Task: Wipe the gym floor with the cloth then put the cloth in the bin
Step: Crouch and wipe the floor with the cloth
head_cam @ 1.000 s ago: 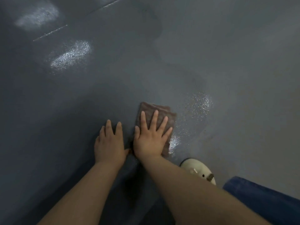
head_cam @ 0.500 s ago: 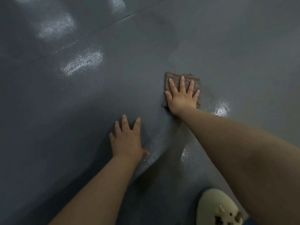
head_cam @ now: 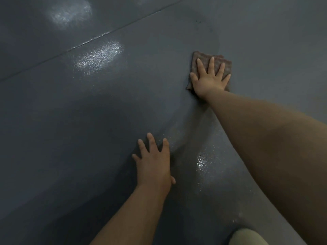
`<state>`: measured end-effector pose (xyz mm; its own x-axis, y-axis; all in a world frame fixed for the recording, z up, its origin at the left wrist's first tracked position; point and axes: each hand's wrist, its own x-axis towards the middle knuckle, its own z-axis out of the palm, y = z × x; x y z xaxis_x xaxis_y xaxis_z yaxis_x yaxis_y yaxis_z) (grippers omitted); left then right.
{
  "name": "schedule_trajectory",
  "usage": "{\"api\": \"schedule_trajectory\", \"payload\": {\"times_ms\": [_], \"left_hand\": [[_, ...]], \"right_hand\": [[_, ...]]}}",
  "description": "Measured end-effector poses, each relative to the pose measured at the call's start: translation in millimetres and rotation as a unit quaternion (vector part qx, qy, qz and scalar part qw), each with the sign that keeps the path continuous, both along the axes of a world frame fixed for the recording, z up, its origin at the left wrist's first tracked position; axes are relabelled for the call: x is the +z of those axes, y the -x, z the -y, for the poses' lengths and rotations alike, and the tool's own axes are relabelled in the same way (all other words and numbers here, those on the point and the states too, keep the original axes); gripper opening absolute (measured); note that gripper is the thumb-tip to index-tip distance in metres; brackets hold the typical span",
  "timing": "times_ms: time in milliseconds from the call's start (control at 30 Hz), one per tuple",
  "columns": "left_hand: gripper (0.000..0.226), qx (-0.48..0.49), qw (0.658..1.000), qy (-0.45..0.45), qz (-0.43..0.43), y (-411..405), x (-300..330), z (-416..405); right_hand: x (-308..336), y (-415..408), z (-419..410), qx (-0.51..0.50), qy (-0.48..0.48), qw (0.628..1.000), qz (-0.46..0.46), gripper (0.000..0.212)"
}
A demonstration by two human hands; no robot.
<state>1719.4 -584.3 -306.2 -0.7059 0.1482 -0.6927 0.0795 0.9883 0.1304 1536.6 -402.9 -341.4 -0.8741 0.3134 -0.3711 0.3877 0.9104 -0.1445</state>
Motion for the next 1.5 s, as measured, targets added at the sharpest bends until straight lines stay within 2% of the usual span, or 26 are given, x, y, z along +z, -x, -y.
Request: {"api": "schedule_trajectory", "payload": {"times_ms": [167, 333, 433, 600, 667, 767, 867, 933, 1000, 1133, 1233, 1300, 1333, 1400, 1467, 1500], "left_hand": [[0.114, -0.006, 1.000, -0.006, -0.015, -2, 1, 5], [0.097, 0.007, 0.997, -0.044, -0.065, -26, -1, 20], [0.096, 0.021, 0.997, -0.037, -0.070, -56, 1, 29], [0.099, 0.054, 0.997, 0.003, -0.063, -102, 4, 55], [0.102, 0.076, 0.995, 0.022, -0.065, -117, 5, 67], [0.104, 0.106, 0.991, 0.044, -0.068, -137, 6, 82], [0.108, 0.141, 0.986, 0.069, -0.053, -154, 6, 94], [0.113, 0.163, 0.984, 0.069, -0.025, -160, 6, 98], [0.114, 0.174, 0.983, 0.050, -0.005, -161, 5, 99], [0.115, 0.180, 0.983, 0.028, 0.002, -155, 4, 100], [0.114, 0.183, 0.983, 0.014, 0.005, -155, 3, 102], [0.115, 0.181, 0.983, 0.009, 0.007, -155, 3, 102], [0.115, 0.179, 0.984, 0.006, 0.006, -155, 2, 103], [0.112, 0.176, 0.984, -0.012, 0.001, -157, 2, 108], [0.107, 0.170, 0.984, -0.045, -0.011, -162, 2, 118], [0.105, 0.164, 0.985, -0.058, -0.015, -166, 4, 126]], "right_hand": [[1, -47, -5, -0.042, 0.006, 0.999, -0.005, 0.055], [0, -127, -14, -0.103, -0.007, 0.995, -0.006, 0.055], [0, -171, -11, -0.153, -0.004, 0.988, 0.003, 0.055], [-4, -241, 57, -0.197, 0.005, 0.980, -0.010, 0.058], [-3, -264, 102, -0.139, 0.013, 0.990, -0.012, 0.059], [3, -297, 156, 0.072, 0.055, 0.996, 0.002, 0.059], [4, -308, 162, 0.286, 0.055, 0.957, 0.003, 0.056], [1, -300, 145, 0.341, 0.034, 0.940, -0.011, 0.056], [0, -293, 123, 0.310, 0.017, 0.950, -0.006, 0.054], [-3, -301, 95, 0.054, -0.016, 0.998, -0.007, 0.054], [-3, -316, 114, -0.095, -0.015, 0.995, 0.003, 0.055], [0, -326, 142, -0.115, 0.001, 0.993, 0.021, 0.057], [-1, -333, 156, -0.086, 0.004, 0.996, 0.026, 0.057], [-6, -348, 180, 0.042, -0.002, 0.999, -0.023, 0.056], [-4, -356, 194, 0.198, 0.014, 0.979, -0.045, 0.055], [-3, -354, 196, 0.286, 0.002, 0.958, -0.024, 0.056]]}}
